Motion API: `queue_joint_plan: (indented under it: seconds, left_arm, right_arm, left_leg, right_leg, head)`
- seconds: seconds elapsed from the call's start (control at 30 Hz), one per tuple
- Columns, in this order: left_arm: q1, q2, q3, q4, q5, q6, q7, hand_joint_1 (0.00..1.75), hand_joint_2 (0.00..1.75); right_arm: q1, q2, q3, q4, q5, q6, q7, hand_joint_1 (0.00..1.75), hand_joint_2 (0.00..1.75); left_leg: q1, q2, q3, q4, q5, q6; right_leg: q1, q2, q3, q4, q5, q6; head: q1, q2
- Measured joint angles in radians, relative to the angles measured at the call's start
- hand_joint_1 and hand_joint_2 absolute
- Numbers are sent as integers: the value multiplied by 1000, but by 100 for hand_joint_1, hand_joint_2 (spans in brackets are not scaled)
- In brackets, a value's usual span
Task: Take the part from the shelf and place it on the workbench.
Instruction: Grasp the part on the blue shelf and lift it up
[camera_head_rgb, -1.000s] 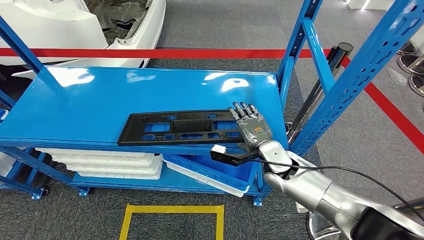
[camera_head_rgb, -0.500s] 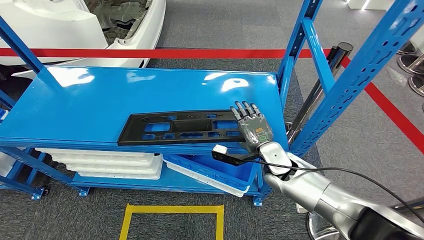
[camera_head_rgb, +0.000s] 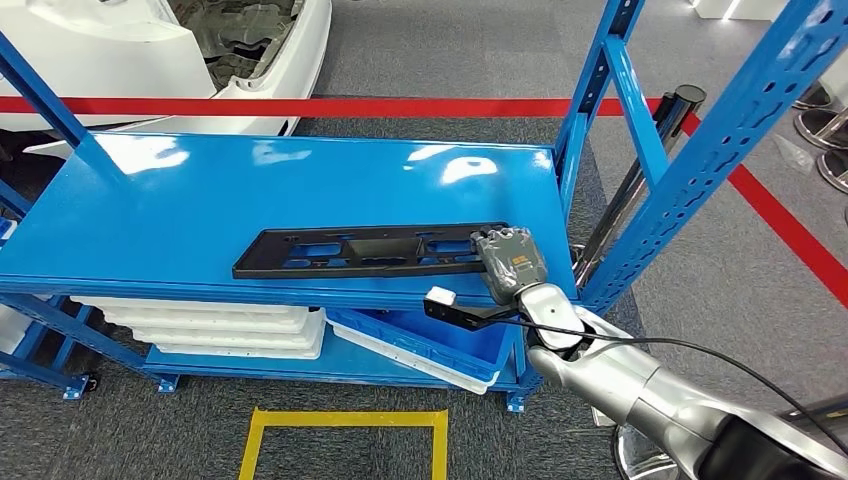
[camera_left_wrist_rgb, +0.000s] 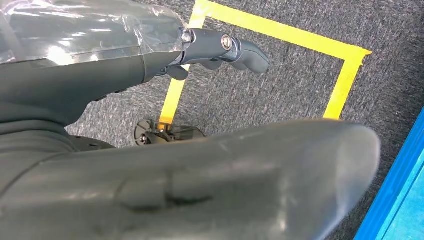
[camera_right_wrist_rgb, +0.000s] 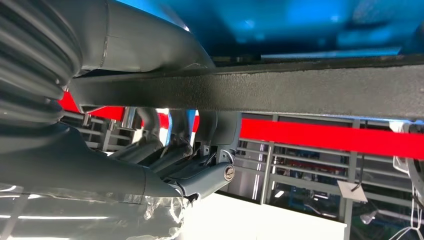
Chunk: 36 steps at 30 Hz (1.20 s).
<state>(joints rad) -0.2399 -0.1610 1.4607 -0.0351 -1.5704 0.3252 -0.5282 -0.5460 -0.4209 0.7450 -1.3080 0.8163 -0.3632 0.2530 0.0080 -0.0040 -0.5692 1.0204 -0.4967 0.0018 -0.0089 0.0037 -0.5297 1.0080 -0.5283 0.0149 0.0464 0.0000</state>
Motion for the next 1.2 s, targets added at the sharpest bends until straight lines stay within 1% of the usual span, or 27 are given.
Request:
queue_joint_plan:
  seconds: [0.33,0.47,0.63,0.77,0.9,1.03,1.2]
  left_arm:
    - [-1,0,0,0,0,-1,1,0,0]
    - [0,0,0,0,0,0,1,0,0]
    - [1,0,0,0,0,6,1,0,0]
    - [2,0,0,0,0,10,1,0,0]
    - [3,0,0,0,0,14,0,0,0]
    - [5,0,0,0,0,15,-10,0,0]
    - [9,0,1,0,0,12,-31,0,0]
  right_arm:
    - [-1,3,-2,0,9,-23,-12,175,175]
    - [-1,3,-2,0,37,-38,-8,175,175]
    - [6,3,-9,-40,169,-85,45,175,175]
    - [30,4,-31,-132,332,-118,97,175,175]
    - [66,10,-55,-244,469,-134,125,175,175]
    - [96,18,-74,-343,521,-142,128,175,175]
    - [123,36,-80,-446,554,-148,107,175,175]
  left_leg:
    - [0,0,3,0,0,0]
    - [0,0,4,0,0,0]
    - [0,0,4,0,0,0]
    - [0,0,4,0,0,0]
    - [0,0,4,0,0,0]
    - [0,0,4,-1,0,0]
    - [0,0,4,-1,0,0]
  right_leg:
    - [0,0,3,0,0,0]
    - [0,0,4,0,0,0]
    - [0,0,4,0,0,0]
    - [0,0,4,0,0,0]
    - [0,0,4,0,0,0]
    - [0,0,4,0,-1,0]
    - [0,0,4,0,0,0]
  head:
    - [0,0]
    - [0,0]
    - [0,0]
    - [0,0]
    - [0,0]
    - [0,0]
    - [0,0]
